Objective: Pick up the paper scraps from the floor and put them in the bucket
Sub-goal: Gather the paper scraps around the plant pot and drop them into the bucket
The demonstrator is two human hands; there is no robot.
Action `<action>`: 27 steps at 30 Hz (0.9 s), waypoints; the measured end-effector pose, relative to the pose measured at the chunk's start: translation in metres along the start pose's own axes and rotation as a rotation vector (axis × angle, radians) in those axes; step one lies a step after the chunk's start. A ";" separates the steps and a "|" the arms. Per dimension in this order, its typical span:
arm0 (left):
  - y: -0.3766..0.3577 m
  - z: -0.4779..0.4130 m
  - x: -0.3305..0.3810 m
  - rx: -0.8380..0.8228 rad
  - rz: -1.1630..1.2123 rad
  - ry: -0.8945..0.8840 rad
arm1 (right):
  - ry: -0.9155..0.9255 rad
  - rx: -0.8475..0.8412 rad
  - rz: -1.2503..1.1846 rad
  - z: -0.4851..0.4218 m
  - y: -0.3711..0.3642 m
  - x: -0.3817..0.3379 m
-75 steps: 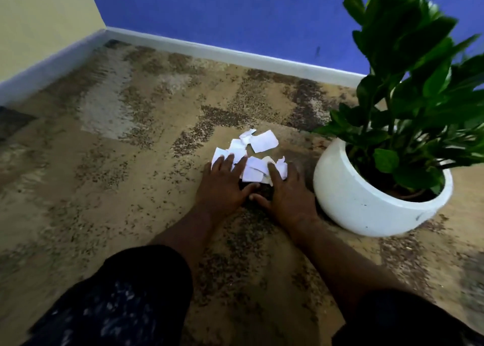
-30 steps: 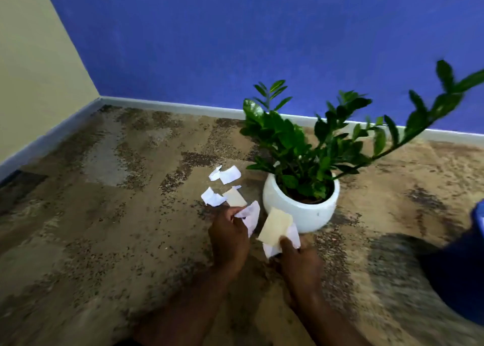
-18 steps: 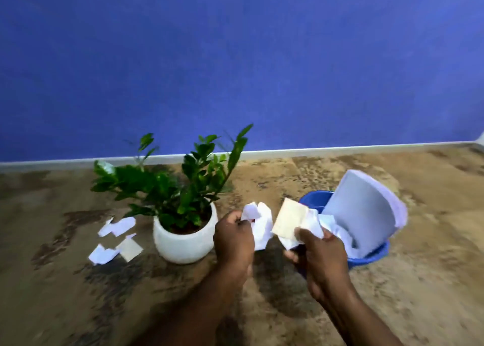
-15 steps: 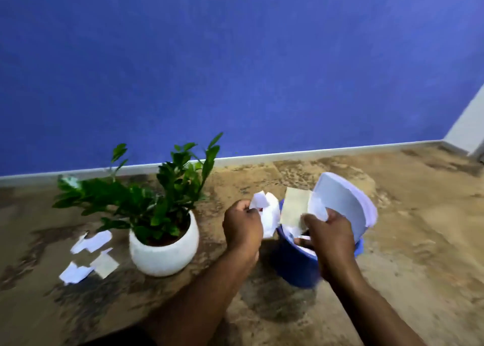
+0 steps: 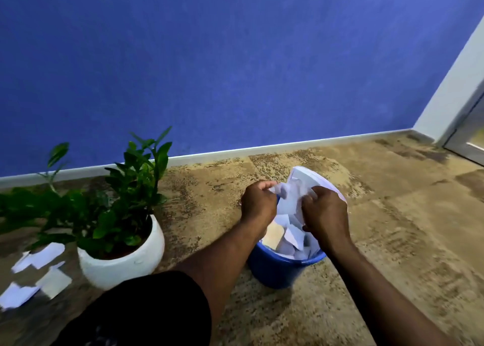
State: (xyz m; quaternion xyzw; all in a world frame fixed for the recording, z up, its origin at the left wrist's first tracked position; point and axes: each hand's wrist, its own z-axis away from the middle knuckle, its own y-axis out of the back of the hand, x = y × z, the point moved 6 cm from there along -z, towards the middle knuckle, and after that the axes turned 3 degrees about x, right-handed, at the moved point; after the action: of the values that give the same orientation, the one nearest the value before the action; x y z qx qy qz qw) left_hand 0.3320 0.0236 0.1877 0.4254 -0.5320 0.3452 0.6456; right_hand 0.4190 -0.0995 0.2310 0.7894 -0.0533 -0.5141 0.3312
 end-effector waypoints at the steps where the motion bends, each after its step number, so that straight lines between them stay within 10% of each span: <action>1: -0.004 -0.001 -0.004 -0.034 -0.006 0.009 | 0.001 -0.010 0.016 0.000 -0.004 0.003; 9: -0.007 0.006 -0.028 -0.243 -0.136 0.006 | 0.038 0.041 0.177 0.020 -0.028 0.001; 15: 0.105 0.084 -0.086 -0.001 -0.090 -0.182 | 0.440 0.002 0.004 0.112 -0.081 -0.032; 21: 0.310 0.130 -0.218 0.406 -0.439 -0.083 | 0.634 -0.596 0.067 0.256 -0.228 -0.057; 27: 0.443 0.105 -0.307 0.465 -0.832 0.075 | 0.712 -0.882 0.191 0.341 -0.376 -0.094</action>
State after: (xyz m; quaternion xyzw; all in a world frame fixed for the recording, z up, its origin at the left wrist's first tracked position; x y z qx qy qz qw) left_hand -0.1676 0.1068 -0.0249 0.7228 -0.2012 0.1825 0.6354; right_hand -0.0104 0.0721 0.0005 0.6927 0.2097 -0.1579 0.6717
